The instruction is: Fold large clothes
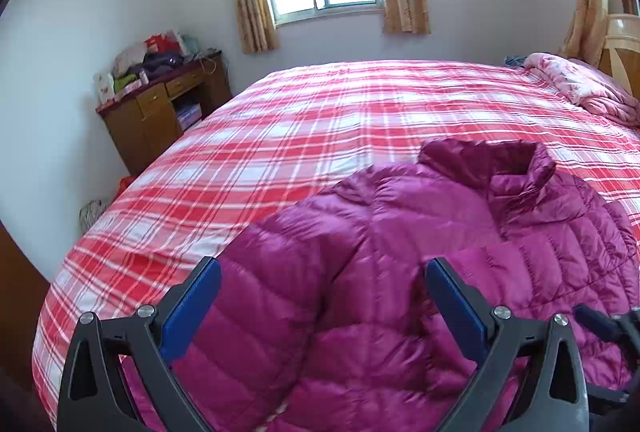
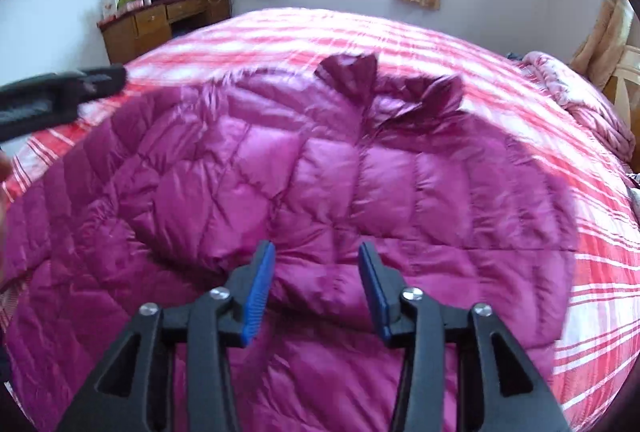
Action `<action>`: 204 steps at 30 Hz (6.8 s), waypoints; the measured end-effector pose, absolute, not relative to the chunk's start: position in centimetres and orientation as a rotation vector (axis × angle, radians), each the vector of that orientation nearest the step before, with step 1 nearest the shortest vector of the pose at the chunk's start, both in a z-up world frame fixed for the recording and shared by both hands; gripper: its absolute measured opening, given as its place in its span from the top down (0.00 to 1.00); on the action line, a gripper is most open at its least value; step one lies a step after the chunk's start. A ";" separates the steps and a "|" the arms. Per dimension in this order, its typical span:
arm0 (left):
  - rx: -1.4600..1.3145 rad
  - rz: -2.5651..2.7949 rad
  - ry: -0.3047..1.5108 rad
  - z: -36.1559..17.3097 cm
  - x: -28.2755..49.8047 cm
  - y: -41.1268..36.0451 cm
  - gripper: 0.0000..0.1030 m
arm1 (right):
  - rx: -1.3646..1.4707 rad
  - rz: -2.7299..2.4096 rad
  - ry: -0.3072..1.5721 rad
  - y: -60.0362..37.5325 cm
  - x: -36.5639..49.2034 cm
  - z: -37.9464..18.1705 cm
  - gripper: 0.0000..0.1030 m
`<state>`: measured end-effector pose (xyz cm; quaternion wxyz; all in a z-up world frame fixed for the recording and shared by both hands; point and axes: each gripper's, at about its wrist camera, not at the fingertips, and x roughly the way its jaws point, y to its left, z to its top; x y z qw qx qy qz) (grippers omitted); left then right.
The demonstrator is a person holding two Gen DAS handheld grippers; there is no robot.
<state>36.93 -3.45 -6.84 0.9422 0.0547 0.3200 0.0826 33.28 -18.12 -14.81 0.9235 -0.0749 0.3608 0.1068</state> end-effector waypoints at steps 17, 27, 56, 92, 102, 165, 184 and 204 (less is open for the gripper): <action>0.404 0.368 0.776 -16.9 42.3 -6.6 0.01 | -0.020 -0.124 0.826 -32.2 39.5 -18.3 0.65; 0.166 0.168 0.660 -8.3 39.9 -7.4 0.01 | 0.092 -0.161 0.682 -35.0 37.6 -12.9 0.63; 0.085 0.072 0.900 -18.4 43.4 -9.2 0.01 | 0.013 -0.051 0.757 -27.3 36.1 -14.7 0.41; 0.200 0.082 0.784 -13.0 39.3 -5.7 0.01 | -0.143 -0.077 0.823 -22.2 36.3 -19.8 0.33; 0.149 0.330 0.797 -11.2 30.4 11.4 0.01 | -0.160 -0.081 0.815 -22.0 36.2 -19.8 0.33; 0.378 0.113 0.456 3.1 32.8 -0.4 0.88 | -0.048 -0.152 0.645 -34.4 30.2 -16.5 0.20; 0.496 -0.145 0.582 -7.2 36.4 -19.3 0.87 | 0.016 -0.166 0.671 -35.7 30.2 -17.8 0.18; 0.355 -0.219 0.486 -5.9 35.4 -23.4 0.16 | 0.037 -0.166 0.695 -36.1 30.5 -18.3 0.16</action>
